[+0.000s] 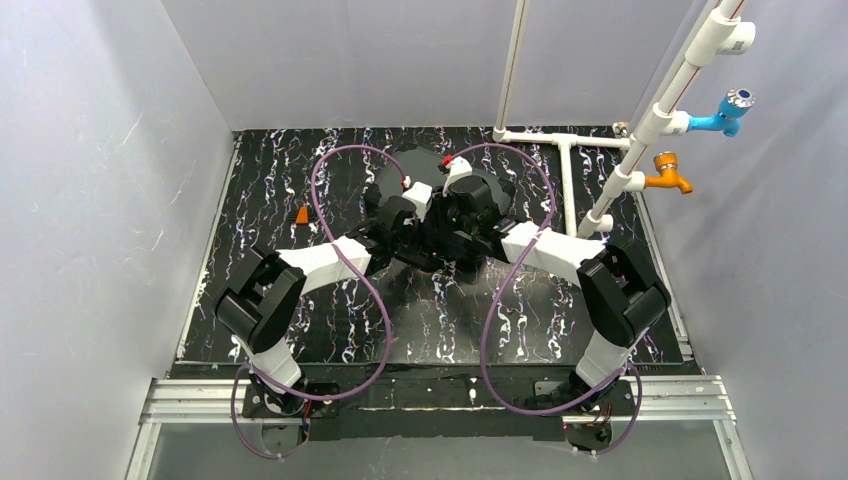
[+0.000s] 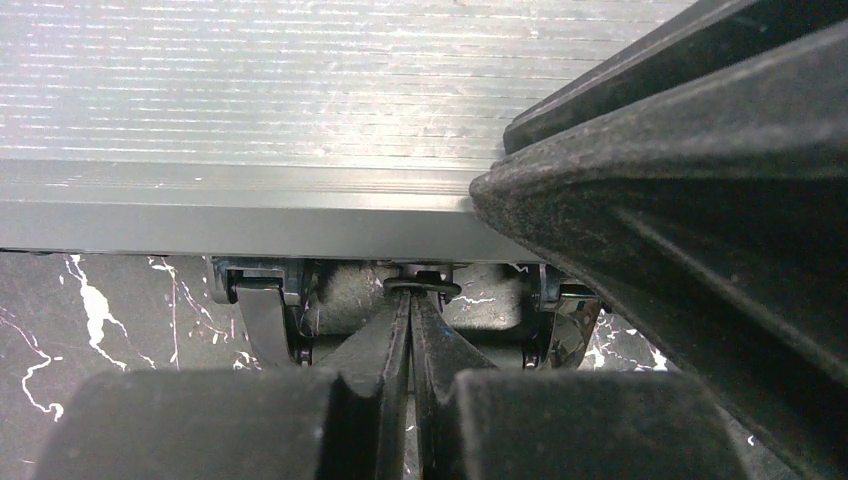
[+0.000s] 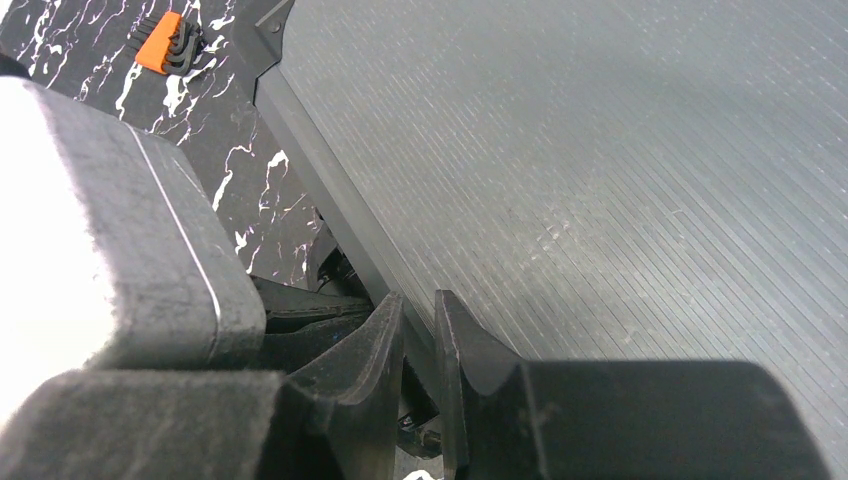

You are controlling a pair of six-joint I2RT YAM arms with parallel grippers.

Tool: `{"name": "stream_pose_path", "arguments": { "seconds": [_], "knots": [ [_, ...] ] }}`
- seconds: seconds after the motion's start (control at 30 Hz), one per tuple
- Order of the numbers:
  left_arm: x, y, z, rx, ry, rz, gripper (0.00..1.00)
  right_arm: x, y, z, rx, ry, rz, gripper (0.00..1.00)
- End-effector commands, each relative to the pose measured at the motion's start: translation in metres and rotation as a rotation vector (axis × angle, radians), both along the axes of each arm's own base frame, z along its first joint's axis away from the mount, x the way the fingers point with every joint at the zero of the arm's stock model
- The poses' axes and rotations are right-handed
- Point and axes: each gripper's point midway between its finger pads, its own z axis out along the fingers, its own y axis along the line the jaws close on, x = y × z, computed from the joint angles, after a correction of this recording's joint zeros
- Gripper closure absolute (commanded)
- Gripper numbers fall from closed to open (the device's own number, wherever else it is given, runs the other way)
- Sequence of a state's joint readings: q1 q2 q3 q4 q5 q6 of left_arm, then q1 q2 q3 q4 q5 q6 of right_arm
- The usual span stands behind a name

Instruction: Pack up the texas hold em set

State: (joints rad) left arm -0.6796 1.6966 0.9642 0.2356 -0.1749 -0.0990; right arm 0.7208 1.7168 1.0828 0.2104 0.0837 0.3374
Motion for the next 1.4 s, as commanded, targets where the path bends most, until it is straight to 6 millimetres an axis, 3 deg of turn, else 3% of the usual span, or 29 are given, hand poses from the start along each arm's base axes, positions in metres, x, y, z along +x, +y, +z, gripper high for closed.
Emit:
{"name": "stream_pose_path", "arguments": {
  "seconds": [0.0,0.23,0.63,0.73,0.97,1.17,1.37],
  "knots": [
    [0.046,-0.033,0.110,-0.223,-0.291,0.011,1.00,-0.070,-0.047,-0.116,-0.291,0.348,0.039,0.74],
    [0.046,-0.035,0.127,-0.279,-0.313,0.022,1.00,-0.070,-0.049,-0.115,-0.295,0.346,0.034,0.74],
    [0.035,-0.017,0.153,-0.415,-0.394,0.088,1.00,-0.069,-0.052,-0.109,-0.304,0.336,0.021,0.74],
    [0.034,-0.017,0.152,-0.421,-0.394,0.084,1.00,-0.067,-0.053,-0.105,-0.304,0.326,0.014,0.74],
    [0.020,0.006,0.131,-0.403,-0.366,0.152,1.00,-0.063,-0.052,-0.097,-0.302,0.315,0.004,0.74],
    [-0.002,0.030,0.096,-0.384,-0.306,0.213,1.00,-0.058,-0.050,-0.085,-0.298,0.298,-0.006,0.74],
    [-0.014,0.038,0.067,-0.393,-0.235,0.255,1.00,-0.053,-0.047,-0.073,-0.284,0.285,-0.012,0.74]
  ]
}}
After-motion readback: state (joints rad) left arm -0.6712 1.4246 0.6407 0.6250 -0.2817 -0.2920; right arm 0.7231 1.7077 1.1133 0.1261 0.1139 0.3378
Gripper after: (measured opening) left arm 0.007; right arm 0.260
